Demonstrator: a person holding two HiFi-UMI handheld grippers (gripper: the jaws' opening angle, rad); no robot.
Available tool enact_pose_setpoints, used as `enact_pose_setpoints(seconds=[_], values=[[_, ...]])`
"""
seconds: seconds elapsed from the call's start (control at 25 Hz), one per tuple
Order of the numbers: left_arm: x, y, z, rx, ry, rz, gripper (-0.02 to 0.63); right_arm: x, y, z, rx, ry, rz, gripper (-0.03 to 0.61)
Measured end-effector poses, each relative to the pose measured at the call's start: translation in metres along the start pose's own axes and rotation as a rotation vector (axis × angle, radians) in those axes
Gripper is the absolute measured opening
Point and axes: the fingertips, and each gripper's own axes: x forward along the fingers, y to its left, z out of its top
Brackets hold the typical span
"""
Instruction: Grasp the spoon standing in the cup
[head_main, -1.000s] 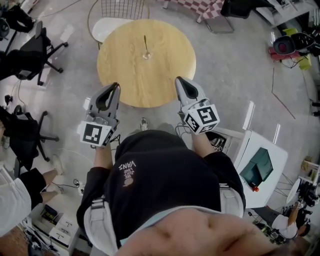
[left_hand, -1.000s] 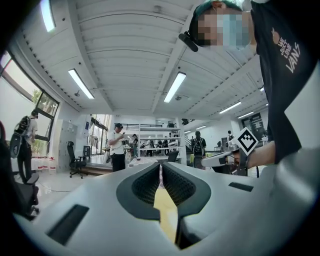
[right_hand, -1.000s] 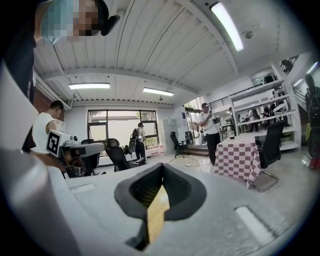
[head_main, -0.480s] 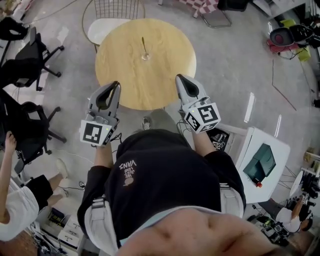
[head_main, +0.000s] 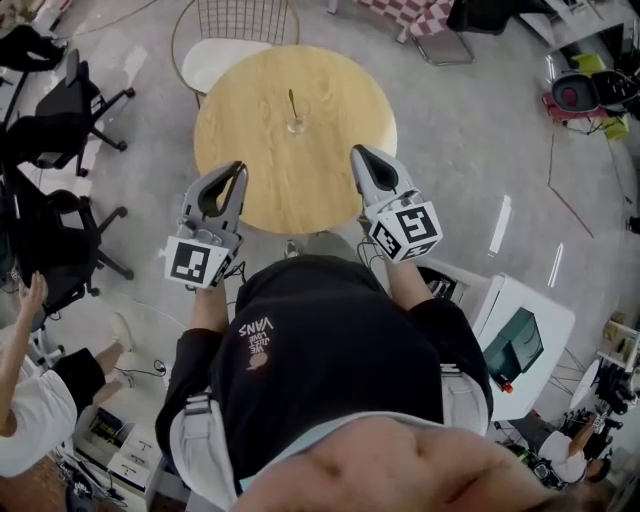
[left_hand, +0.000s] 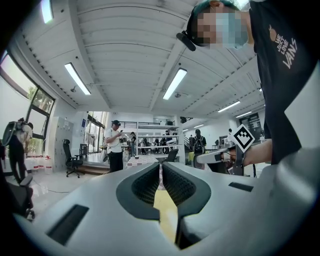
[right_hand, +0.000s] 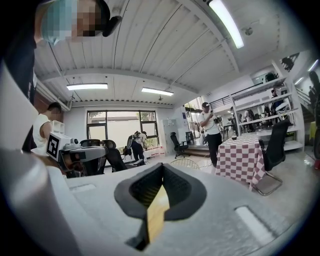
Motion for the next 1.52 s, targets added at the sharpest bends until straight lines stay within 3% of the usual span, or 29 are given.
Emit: enact_pose_setpoints(seconds=[0.52, 1.08, 1.52], values=[[0.040, 0.017, -0.002, 0.002, 0.017, 0.077, 0.023, 0.045, -0.038, 0.012, -0.012, 0.008, 0.095, -0.002], [0.046, 0.042, -0.004, -0.022, 0.014, 0.163, 0.023, 0.100, -0.041, 0.024, -0.060, 0.011, 0.201, -0.002], [0.042, 0.057, -0.011, -0.024, 0.022, 0.215, 0.023, 0.142, -0.044, 0.013, -0.078, 0.049, 0.253, -0.002]])
